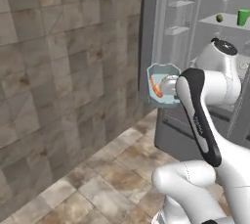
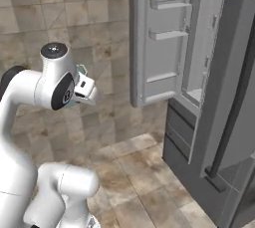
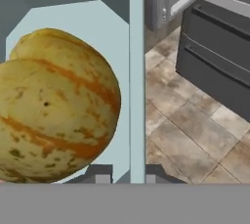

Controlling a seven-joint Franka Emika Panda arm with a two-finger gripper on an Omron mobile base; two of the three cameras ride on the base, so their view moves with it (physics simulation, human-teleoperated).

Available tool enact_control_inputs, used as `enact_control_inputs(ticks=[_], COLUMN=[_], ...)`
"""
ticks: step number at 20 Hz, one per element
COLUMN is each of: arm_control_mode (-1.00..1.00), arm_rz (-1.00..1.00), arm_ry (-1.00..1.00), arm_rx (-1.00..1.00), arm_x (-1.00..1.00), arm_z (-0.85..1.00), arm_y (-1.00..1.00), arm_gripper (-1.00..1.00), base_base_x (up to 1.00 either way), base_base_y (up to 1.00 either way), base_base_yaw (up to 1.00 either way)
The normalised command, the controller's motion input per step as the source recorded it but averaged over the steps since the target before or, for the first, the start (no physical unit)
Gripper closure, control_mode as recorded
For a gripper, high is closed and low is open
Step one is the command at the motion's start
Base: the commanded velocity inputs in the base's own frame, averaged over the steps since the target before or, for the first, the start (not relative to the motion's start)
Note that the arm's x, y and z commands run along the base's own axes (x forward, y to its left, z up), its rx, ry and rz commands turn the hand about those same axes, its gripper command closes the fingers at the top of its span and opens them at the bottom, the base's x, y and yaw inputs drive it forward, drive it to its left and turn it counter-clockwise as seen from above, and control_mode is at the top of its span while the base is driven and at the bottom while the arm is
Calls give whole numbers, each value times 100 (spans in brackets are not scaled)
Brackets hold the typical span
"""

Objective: Place the tupperware on the second highest shelf of the fridge. Make space for the tupperware among the existing items by rearranging them on the shelves if needed. Close the fridge door when finished.

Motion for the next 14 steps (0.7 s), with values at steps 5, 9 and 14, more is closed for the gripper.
enact_control_inputs(ticks=[5, 9, 14], arm_control_mode=[100, 100, 100], arm_rz=[0, 0, 0], arm_ry=[0, 0, 0], arm_rx=[0, 0, 0], arm_x=[0, 0, 0], arm_z=[0, 0, 0], arm_y=[0, 0, 0], arm_gripper=[100, 100, 100], base_base_x=[88, 74, 75], base_base_y=[14, 1, 5], base_base_yaw=[-48, -54, -55])
